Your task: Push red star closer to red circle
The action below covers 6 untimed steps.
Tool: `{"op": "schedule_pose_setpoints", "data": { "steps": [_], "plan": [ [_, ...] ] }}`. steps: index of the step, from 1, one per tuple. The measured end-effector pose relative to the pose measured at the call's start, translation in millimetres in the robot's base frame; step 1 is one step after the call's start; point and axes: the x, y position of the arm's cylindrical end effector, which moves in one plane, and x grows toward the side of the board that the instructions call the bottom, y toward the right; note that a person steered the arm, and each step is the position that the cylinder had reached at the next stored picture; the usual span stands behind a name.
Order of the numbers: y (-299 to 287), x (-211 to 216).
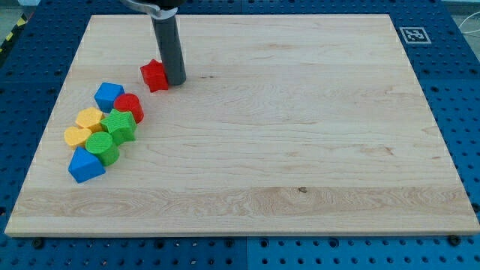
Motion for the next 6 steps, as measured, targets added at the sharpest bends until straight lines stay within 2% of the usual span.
{"op": "schedule_pose_setpoints", "data": {
  "steps": [1,3,4,6],
  "plan": [
    [0,7],
    [20,-19],
    [18,-34],
    [-8,-38]
  ]
}}
